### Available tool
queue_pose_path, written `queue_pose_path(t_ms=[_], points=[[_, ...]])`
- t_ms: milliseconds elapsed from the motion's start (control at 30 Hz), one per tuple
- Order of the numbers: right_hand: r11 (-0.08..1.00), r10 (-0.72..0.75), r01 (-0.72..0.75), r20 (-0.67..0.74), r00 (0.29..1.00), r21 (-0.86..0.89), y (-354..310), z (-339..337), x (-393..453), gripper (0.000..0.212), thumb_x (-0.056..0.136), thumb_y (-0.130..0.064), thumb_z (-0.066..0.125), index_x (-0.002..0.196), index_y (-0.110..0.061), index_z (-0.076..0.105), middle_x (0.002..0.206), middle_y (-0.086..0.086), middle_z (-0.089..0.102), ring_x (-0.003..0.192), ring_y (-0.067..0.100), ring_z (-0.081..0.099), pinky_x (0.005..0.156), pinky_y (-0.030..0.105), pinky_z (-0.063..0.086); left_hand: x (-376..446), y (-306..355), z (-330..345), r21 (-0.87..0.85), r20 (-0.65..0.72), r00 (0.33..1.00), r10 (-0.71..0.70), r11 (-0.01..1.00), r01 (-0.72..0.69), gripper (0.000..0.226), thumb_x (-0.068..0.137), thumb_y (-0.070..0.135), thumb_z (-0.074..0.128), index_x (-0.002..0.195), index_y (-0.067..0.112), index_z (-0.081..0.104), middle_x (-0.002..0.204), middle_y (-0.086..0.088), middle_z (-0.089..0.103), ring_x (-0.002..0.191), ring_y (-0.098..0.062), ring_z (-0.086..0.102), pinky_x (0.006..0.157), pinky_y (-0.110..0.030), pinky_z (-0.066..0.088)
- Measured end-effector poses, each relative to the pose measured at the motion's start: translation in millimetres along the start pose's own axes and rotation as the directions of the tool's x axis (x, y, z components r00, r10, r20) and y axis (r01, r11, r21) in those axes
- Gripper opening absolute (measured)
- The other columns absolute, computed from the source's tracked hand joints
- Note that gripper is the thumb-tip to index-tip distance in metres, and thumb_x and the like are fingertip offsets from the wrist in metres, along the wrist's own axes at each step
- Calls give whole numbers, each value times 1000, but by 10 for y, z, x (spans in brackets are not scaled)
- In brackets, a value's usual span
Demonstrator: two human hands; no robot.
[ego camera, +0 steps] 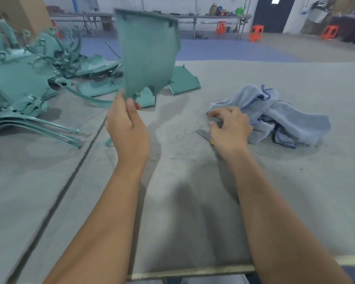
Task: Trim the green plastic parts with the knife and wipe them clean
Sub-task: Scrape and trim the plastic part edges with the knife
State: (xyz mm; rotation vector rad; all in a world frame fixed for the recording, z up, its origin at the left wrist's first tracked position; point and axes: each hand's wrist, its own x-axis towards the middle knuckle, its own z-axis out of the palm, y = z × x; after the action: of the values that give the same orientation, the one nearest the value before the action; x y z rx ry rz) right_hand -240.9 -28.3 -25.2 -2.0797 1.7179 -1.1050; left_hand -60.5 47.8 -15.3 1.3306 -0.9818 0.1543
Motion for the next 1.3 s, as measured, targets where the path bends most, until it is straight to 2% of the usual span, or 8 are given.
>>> queue_pose_path(t_ms=[167, 300, 400, 533, 733, 867, 1133, 1300], points=[[917, 51, -61, 38, 998, 395, -17, 18, -48, 26, 98, -11, 41, 94, -31, 58, 88, -12, 59, 80, 7, 58, 71, 25, 42, 175, 121, -22, -611, -36, 949, -313, 758, 227, 23, 106, 18, 30, 97, 19, 51, 78, 2, 57, 73, -13, 54, 73, -26, 48], [907, -34, 1, 71, 997, 422, -59, 80, -41, 21, 98, -15, 45, 92, -28, 60, 74, -17, 53, 67, 2, 48, 69, 24, 39, 213, 108, -18, -796, 424, 672, -607, 103, 596, 30, 108, 23, 30, 101, 12, 57, 66, 1, 63, 52, -8, 54, 56, -22, 50], [860, -21, -58, 149, 989, 508, -113, 95, -52, 16, 97, -25, 51, 86, -27, 63, 59, -10, 52, 55, 3, 47, 61, 25, 41, 154, 90, -4, -701, 616, 498, -610, -136, 700, 35, 107, 23, 32, 93, 8, 61, 63, 1, 65, 45, -5, 55, 46, -16, 47], [789, 11, -138, 210, 978, 599, -168, 108, -70, 12, 95, -26, 55, 104, -28, 62, 74, -8, 56, 63, 5, 51, 72, 33, 49, 82, 78, -17, -481, 765, 344, -545, -128, 867, 33, 105, 20, 33, 94, 5, 59, 52, 5, 54, 36, -2, 46, 39, -12, 40], [621, 131, -277, 251, 959, 733, -162, 119, 23, 74, 86, -28, 70, 147, -30, 27, 134, -1, 49, 120, 16, 53, 96, 40, 50, -40, 42, -43, -248, 932, 179, -315, -193, 949, 45, 98, 16, 32, 58, 9, 52, 45, 5, 42, 30, -2, 36, 35, -11, 32], [450, 48, -297, 309, 950, 842, -107, 117, 28, 51, 82, -27, 74, 127, -25, 49, 113, -9, 69, 102, 9, 67, 77, 29, 51, -75, 30, -46, -80, 985, 53, -165, -166, 983, 38, 85, 16, 35, 51, 9, 53, 44, 3, 43, 30, -4, 40, 36, -10, 34], [325, 369, -272, 143, 918, 906, -10, -62, 106, 6, 88, -18, 68, 82, -18, 66, 79, -7, 70, 71, 13, 60, 50, 22, 43, -134, 40, 72, -419, 843, 310, -440, -172, 892, 32, 101, 16, 35, 78, 10, 55, 69, -5, 68, 56, -15, 66, 65, -39, 60], [215, 389, -300, 200, 899, 930, -74, -159, 37, 7, 89, -13, 65, 87, -20, 66, 82, -4, 69, 75, 15, 61, 58, 25, 45, -124, 7, 117, -427, 648, 556, -521, 356, 831, 19, 95, 12, 54, 80, 22, 58, 77, 1, 68, 72, -13, 64, 64, -30, 57]])
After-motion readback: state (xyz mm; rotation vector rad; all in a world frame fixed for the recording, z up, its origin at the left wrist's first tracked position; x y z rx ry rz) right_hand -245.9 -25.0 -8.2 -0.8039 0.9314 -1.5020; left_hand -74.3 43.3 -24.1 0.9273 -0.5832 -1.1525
